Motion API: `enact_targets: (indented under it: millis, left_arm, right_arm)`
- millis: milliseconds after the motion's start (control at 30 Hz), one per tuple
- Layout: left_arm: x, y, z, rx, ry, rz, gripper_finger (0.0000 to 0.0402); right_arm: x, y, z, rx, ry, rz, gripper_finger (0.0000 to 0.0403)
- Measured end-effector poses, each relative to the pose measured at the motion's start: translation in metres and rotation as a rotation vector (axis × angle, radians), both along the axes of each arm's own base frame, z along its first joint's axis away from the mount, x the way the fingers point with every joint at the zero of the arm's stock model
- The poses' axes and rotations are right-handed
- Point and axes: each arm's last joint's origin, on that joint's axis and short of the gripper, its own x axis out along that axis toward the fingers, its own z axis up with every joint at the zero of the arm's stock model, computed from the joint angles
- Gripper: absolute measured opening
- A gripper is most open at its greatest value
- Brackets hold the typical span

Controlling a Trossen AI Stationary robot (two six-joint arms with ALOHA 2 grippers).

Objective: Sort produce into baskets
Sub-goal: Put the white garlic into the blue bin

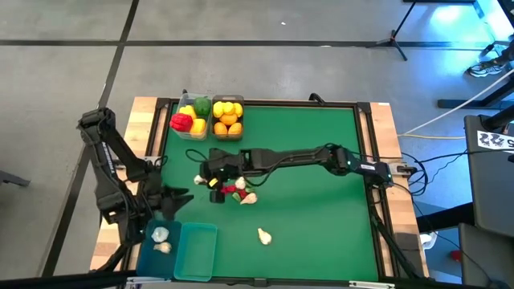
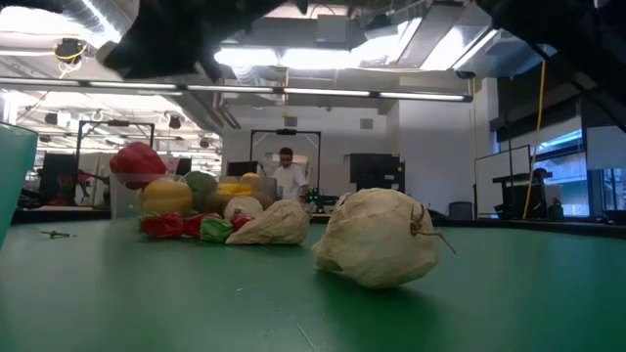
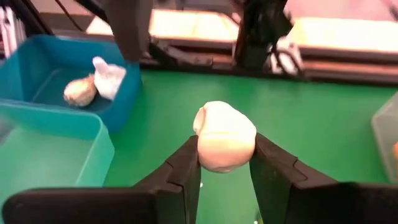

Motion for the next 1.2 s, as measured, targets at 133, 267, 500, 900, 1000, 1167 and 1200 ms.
enact_targets:
  millis: [133, 267, 500, 900, 1000, 1167, 1200]
  left_arm:
    - [0.016, 0.004, 0.0, -0.008, -0.089, 0.096, 0.0249]
    - [0.028, 0.007, -0.003, -0.057, -0.099, 0.168, 0.0249]
    - [0.029, 0.013, 0.0, -0.114, -0.108, 0.202, 0.0249]
    - [0.025, 0.027, 0.006, -0.137, -0.163, 0.239, 0.0249]
    - [0.022, 0.029, -0.009, -0.17, -0.167, 0.231, 0.0249]
    - [0.019, 0.03, -0.031, -0.226, -0.26, 0.218, 0.0249]
    - [0.018, 0.029, -0.034, -0.22, -0.281, 0.218, 0.0249]
  right_arm:
    - [-0.005, 0.0, 0.016, -0.017, -0.038, 0.012, 0.0112]
    - [-0.008, 0.0, 0.019, -0.019, -0.025, 0.013, 0.0113]
    - [-0.019, -0.002, 0.028, -0.093, 0.04, 0.032, 0.0113]
    - [-0.026, -0.002, 0.031, -0.169, 0.077, 0.067, 0.0113]
    - [-0.028, -0.002, 0.036, -0.173, 0.072, 0.07, 0.0113]
    - [-0.029, -0.002, 0.037, -0.17, 0.068, 0.076, 0.0113]
    - [-0.029, -0.002, 0.037, -0.17, 0.068, 0.076, 0.0113]
